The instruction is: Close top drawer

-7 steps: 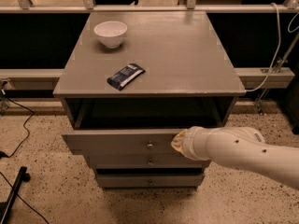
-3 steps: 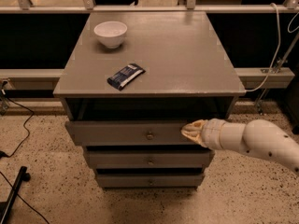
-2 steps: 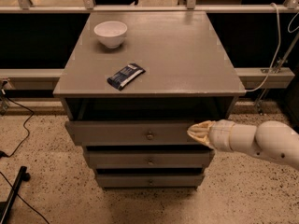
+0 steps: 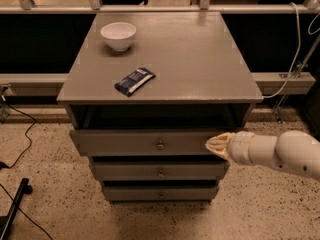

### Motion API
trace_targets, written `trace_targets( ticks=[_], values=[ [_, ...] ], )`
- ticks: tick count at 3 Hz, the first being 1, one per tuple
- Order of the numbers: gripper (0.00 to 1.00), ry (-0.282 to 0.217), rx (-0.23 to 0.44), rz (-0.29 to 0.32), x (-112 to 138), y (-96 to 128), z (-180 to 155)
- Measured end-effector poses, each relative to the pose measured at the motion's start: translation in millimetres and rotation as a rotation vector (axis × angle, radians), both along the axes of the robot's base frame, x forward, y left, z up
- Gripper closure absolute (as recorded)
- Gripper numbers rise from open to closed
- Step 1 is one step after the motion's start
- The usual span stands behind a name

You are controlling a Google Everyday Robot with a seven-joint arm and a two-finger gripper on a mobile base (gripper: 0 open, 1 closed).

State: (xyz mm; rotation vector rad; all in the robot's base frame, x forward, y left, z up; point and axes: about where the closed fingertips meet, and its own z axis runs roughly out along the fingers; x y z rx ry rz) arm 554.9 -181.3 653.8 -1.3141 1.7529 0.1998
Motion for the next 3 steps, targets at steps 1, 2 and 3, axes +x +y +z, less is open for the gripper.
trace_targets(
  ticks=[1,2,3],
  values=[
    [1.0,0.006,-0.011,0.0,21.7,1.0,-5.7],
    [1.0,-0.027,0.029,-0.007,43.0,-1.2,1.8],
    [1.0,-0.029,0.032,-0.006,42.9,-0.9,2.4]
  ],
)
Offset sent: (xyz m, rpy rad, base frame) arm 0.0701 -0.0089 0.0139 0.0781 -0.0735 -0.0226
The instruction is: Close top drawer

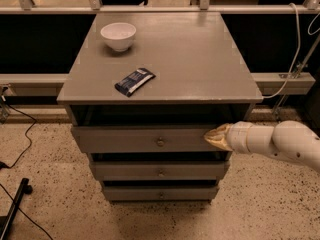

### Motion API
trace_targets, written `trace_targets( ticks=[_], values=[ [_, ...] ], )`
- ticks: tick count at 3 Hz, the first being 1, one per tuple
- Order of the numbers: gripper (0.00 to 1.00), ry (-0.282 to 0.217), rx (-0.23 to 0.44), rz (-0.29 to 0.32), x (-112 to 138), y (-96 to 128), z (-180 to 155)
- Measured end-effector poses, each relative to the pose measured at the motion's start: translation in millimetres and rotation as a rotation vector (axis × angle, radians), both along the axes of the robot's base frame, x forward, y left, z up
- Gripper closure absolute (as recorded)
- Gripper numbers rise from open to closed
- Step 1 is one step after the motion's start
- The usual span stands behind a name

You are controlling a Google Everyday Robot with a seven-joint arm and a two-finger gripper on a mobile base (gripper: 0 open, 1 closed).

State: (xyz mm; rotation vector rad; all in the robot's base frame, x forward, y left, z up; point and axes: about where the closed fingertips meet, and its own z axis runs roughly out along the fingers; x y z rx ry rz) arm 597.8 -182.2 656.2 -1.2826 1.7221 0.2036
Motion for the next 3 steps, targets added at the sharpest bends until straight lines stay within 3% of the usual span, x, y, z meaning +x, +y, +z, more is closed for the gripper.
trace_targets(
  ticks=[1,2,3],
  values=[
    [1.0,0.0,0.0,0.0,0.0,0.0,0.0],
    [1.0,0.012,-0.009,-0.012,-30.3,-19.6,0.6],
    [1.0,0.017,0.007,0.014,-65.9,-42.0,8.3]
  ],
)
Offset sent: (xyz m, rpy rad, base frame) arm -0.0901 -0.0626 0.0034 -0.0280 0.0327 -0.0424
